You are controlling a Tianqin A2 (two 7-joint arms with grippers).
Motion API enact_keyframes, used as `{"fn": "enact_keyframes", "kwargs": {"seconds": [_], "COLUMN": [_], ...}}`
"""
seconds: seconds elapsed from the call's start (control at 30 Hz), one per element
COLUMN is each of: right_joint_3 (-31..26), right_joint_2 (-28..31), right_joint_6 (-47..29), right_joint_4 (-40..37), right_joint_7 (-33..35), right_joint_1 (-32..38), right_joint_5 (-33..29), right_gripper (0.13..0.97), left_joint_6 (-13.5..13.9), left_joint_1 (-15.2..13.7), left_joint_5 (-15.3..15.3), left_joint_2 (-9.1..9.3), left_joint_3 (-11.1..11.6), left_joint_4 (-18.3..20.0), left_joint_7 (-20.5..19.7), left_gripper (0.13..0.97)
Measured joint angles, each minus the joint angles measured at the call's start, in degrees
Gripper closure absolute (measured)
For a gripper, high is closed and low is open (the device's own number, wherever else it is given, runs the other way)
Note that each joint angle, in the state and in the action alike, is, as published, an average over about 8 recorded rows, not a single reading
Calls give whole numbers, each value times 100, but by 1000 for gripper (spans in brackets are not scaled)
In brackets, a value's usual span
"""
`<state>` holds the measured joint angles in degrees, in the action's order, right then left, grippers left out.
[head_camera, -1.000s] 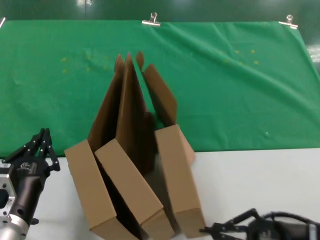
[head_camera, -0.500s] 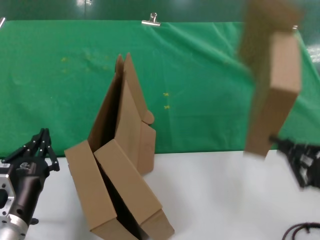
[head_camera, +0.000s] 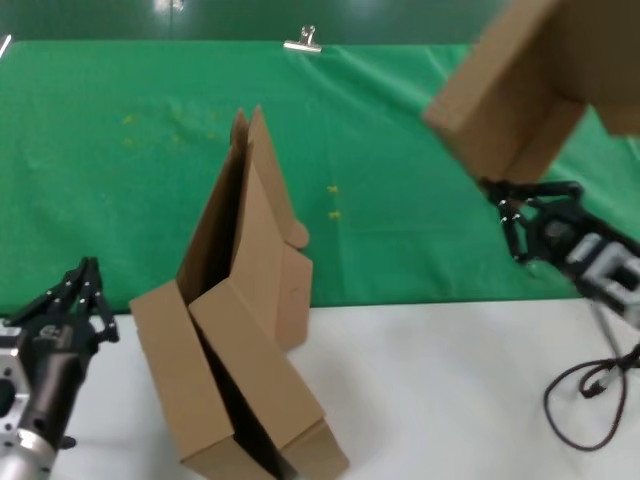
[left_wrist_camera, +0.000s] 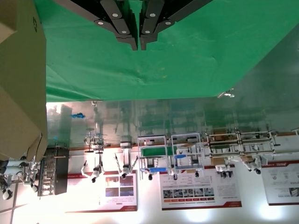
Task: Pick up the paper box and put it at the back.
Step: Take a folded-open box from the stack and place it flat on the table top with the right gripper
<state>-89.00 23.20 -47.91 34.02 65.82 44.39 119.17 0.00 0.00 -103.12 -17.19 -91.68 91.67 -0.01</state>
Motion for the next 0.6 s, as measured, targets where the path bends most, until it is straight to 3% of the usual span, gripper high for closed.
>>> {"fn": "enact_keyframes", "kwargs": {"seconds": [0.2, 0.33, 0.47, 0.6], "right_joint_3": [-861, -1383, -1793, -2098], "right_joint_2": [-96, -44, 15, 63], "right_joint_6": [665, 927, 1059, 992], "right_joint_4": [-1419, -2268, -2714, -2580], "right_joint_7": [1325, 1749, 1573, 893], "right_joint_1": [1367, 2151, 2628, 2671], "right_joint_5": [-1324, -1992, -2493, -2878], "right_gripper": [948, 948, 948, 948], "left_joint_6": [0, 0, 0, 0], "left_joint_1": [0, 0, 0, 0], "left_joint_5": [0, 0, 1, 1], "left_joint_2": [0, 0, 0, 0], "left_joint_3": [0, 0, 0, 0], "left_joint_4": [0, 0, 0, 0], "left_joint_7": [0, -1, -3, -4], "left_gripper": [929, 929, 929, 929]}}
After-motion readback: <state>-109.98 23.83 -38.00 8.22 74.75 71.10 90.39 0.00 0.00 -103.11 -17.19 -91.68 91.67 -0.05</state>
